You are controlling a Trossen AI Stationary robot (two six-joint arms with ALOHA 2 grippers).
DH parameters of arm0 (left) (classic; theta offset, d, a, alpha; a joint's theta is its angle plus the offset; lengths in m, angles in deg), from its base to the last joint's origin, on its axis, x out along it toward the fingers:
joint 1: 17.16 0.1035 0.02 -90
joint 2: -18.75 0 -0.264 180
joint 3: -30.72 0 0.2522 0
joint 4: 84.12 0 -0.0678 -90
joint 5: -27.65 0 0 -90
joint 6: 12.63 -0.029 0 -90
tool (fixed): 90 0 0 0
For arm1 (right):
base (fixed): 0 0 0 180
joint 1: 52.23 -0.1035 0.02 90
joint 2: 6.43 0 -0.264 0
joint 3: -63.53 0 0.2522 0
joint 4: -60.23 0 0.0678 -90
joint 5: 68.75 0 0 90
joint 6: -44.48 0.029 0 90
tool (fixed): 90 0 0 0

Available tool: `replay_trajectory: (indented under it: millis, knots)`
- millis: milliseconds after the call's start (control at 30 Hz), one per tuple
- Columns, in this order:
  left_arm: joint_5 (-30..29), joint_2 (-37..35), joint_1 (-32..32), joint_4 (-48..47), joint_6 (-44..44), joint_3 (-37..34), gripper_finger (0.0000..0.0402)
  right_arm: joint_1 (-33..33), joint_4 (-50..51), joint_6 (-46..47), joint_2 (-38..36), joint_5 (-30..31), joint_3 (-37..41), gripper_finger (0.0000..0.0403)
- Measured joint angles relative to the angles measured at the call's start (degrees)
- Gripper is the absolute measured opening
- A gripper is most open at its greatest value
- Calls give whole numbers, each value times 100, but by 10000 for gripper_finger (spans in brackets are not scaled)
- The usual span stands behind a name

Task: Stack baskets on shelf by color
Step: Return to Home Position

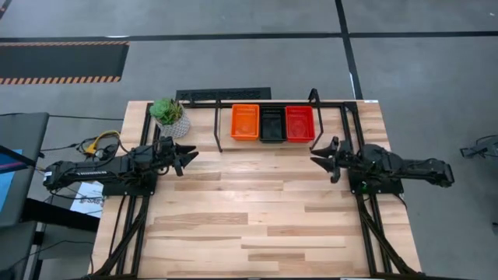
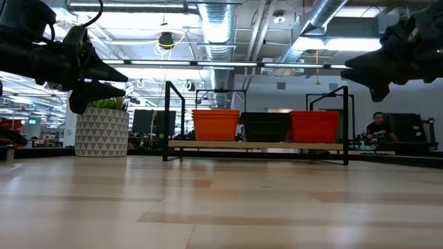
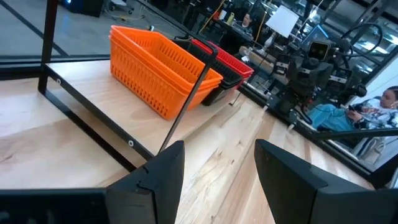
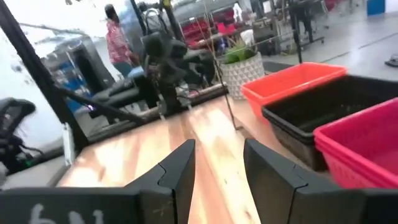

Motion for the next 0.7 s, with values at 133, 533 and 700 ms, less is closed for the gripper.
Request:
replay_trajectory:
  millis: [133,533,700]
  knots:
    - [1,2,-1,-2,4,-2,183,26,-201,226,27,57,119,159]
    - [1,0,0,-2,15,-4,183,14,-158,419,44,126,121,159]
    - [1,0,-1,-2,15,-4,183,14,-152,419,44,119,123,159]
